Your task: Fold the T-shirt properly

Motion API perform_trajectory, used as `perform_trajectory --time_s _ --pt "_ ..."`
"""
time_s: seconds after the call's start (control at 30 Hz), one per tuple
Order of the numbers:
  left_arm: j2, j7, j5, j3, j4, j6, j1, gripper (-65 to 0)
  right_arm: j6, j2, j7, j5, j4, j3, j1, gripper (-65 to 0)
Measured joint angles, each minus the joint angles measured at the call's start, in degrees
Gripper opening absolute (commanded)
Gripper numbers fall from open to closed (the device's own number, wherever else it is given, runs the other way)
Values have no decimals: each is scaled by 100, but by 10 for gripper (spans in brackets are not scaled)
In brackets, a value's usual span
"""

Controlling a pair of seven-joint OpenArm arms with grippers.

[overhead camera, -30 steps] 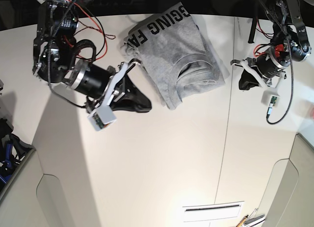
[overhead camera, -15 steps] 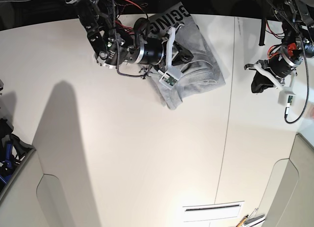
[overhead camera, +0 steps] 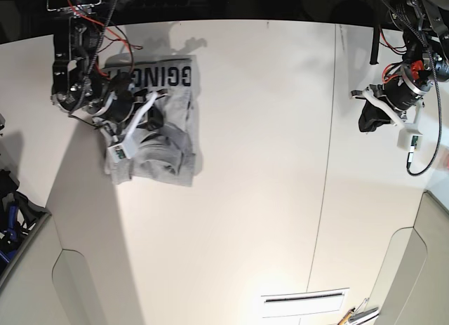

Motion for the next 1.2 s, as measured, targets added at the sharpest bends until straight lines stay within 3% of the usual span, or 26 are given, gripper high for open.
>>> perform_trajectory --time_s 0.2,0.4,0.57,0.7,0.87,1.03,1.2 --pt "0 4 -149 0 0 0 -2 -650 125 691 -304 153 -13 649 -7 -650" --pt "0 17 -146 0 0 0 -2 -650 142 1377 -389 61 -31 752 -33 -650" --pt "-7 20 -151 0 0 0 -17 -650 162 1663 -442 778 72 750 33 -650" --pt "-203 293 -431 -9 291 -11 -33 -650 127 1729 -461 975 894 831 306 -650" --pt "-291 348 -485 -470 1624 -127 382 -650 184 1738 -448 970 2321 850 219 -650" --pt "-275 468 -616 -1311 2636 -153 1622 -650 153 1672 -861 887 2940 857 -848 -650" --pt "-238 1064 -1224 -2105 2614 -254 2885 -650 166 1683 -1241 892 3508 861 -2304 -650"
